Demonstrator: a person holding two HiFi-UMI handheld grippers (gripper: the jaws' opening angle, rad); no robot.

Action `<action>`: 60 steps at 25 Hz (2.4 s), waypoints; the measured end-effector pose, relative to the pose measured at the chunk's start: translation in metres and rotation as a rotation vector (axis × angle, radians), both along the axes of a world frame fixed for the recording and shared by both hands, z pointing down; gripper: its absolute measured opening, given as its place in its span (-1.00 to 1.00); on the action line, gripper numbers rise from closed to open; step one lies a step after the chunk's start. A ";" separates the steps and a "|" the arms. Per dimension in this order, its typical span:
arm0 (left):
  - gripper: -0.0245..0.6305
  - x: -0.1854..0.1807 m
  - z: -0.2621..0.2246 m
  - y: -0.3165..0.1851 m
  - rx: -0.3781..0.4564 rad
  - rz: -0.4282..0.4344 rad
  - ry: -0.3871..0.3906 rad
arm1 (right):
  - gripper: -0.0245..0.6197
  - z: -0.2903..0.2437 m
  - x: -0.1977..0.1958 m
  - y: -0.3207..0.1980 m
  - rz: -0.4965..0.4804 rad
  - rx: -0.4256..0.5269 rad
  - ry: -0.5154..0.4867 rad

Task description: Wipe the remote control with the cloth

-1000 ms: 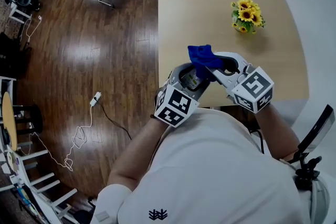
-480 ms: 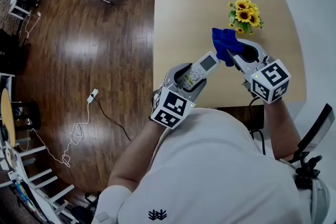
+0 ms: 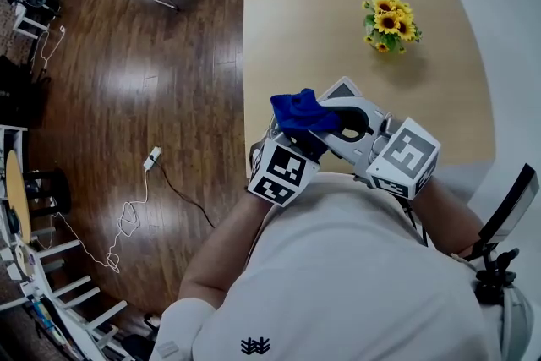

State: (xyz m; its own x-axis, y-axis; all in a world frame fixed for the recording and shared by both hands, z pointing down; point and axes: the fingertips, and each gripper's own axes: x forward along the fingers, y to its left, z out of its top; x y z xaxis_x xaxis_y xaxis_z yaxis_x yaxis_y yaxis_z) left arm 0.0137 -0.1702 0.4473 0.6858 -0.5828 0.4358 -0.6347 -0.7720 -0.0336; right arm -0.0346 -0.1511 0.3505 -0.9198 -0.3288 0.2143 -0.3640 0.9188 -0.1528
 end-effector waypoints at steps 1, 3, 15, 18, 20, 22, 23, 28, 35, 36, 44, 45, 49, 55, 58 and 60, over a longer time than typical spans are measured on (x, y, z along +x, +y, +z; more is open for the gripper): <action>-0.08 0.000 -0.001 0.000 0.004 0.000 0.001 | -0.66 0.003 -0.003 0.003 -0.012 -0.004 0.003; -0.08 0.000 -0.003 0.000 0.008 -0.001 0.001 | -0.66 0.009 -0.002 0.002 -0.010 -0.004 0.016; -0.08 -0.008 -0.006 -0.001 0.009 -0.012 0.009 | -0.66 0.022 0.079 -0.066 0.245 0.035 0.112; -0.08 -0.011 -0.005 0.003 0.005 -0.008 0.009 | -0.66 0.019 0.097 -0.076 0.310 0.053 0.129; -0.08 -0.011 -0.005 0.003 0.003 -0.007 0.009 | -0.66 0.016 0.106 -0.082 0.337 0.059 0.131; -0.08 -0.011 -0.006 0.002 0.003 -0.009 0.010 | -0.66 0.013 0.110 -0.085 0.352 0.061 0.129; -0.08 -0.011 -0.006 0.001 0.001 -0.008 0.010 | -0.66 0.011 0.110 -0.084 0.352 0.063 0.125; -0.08 -0.009 -0.005 -0.001 -0.004 -0.007 0.013 | -0.66 -0.006 0.073 -0.055 0.240 0.091 0.083; -0.08 -0.006 -0.002 0.000 -0.011 -0.004 0.016 | -0.66 0.002 0.005 0.001 0.009 0.061 0.046; -0.08 -0.005 -0.002 0.001 -0.009 -0.001 0.013 | -0.66 0.007 0.002 0.004 -0.002 0.055 0.051; -0.08 -0.013 0.002 0.009 -0.015 -0.010 0.017 | -0.66 0.028 0.044 -0.034 0.146 0.016 0.103; -0.08 -0.013 0.003 0.010 -0.019 -0.011 0.016 | -0.66 0.030 0.053 -0.041 0.173 0.012 0.108; -0.08 -0.017 0.015 0.010 -0.040 -0.030 0.011 | -0.66 0.041 0.093 -0.065 0.295 -0.007 0.127; -0.08 -0.050 0.040 -0.008 -0.082 -0.210 0.019 | -0.66 0.069 0.144 -0.078 0.421 -0.068 0.177; -0.08 -0.071 0.059 -0.021 -0.118 -0.344 0.025 | -0.66 0.089 0.157 -0.069 0.424 -0.116 0.198; -0.08 -0.084 0.076 -0.028 -0.166 -0.438 0.039 | -0.66 0.101 0.163 -0.063 0.425 -0.150 0.204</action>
State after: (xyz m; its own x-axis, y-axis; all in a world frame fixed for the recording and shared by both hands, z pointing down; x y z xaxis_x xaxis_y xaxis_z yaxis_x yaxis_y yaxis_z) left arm -0.0700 -0.1979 0.5228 0.4086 -0.7459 0.5260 -0.9003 -0.4240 0.0981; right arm 0.1285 -0.2136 0.4518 -0.6451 -0.6180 0.4494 -0.7383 0.6556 -0.1583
